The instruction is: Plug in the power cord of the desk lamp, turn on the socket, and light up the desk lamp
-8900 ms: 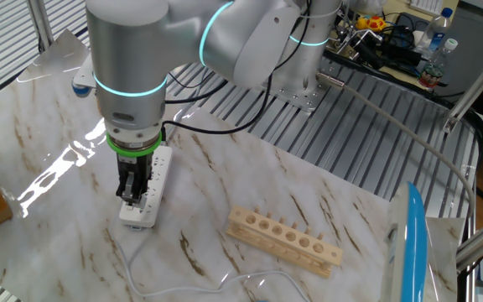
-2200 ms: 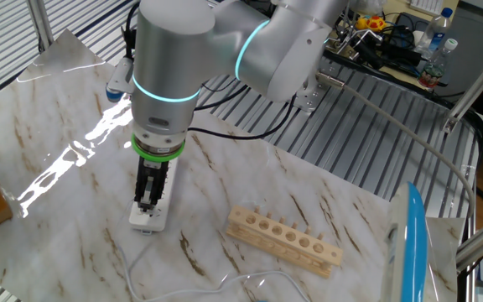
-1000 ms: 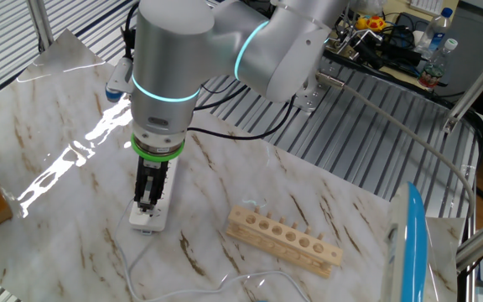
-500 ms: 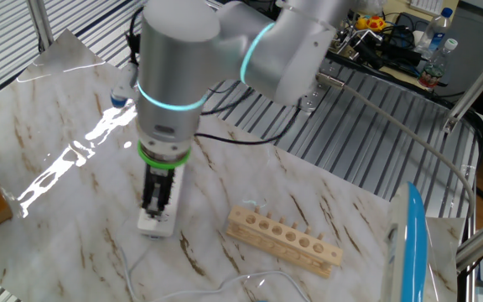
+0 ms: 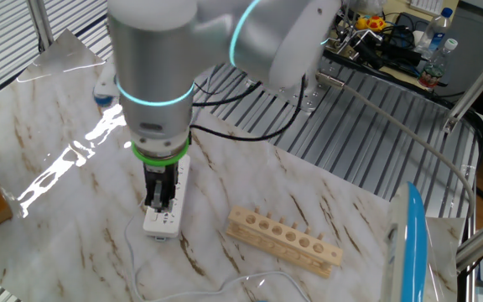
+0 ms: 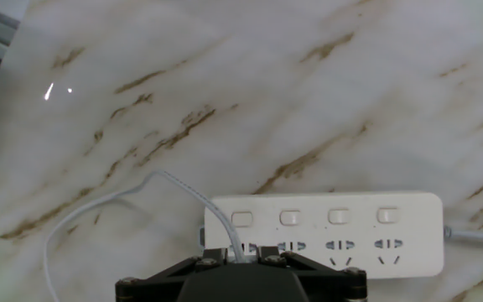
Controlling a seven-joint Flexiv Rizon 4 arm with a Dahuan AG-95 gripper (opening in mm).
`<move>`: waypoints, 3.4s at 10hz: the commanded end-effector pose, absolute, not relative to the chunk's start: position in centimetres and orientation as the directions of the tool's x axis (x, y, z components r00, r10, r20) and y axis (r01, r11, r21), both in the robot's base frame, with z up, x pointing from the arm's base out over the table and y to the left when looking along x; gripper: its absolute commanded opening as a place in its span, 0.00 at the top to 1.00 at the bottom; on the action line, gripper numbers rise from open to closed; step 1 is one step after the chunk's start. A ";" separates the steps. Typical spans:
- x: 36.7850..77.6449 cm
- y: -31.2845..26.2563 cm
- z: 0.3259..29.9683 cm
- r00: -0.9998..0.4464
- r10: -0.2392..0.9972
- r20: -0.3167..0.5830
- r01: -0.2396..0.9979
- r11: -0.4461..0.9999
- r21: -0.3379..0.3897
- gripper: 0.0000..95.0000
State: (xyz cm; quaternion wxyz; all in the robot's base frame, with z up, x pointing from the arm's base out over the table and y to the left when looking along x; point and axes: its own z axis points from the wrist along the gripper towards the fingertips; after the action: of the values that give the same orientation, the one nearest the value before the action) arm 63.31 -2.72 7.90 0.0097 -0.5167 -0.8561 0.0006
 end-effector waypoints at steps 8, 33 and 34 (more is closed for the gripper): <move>63.6 -2.9 8.4 -0.466 0.879 -0.103 0.882 0.470 0.020 1.00; 62.8 -3.5 4.6 -0.431 0.879 -0.205 0.884 0.456 0.098 1.00; 62.8 -3.4 4.8 -0.431 0.883 -0.186 0.886 0.454 0.099 1.00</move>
State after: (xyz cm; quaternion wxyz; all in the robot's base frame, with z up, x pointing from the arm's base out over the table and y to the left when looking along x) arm 62.71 -3.47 4.85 -0.1103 -0.5220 -0.8457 0.0099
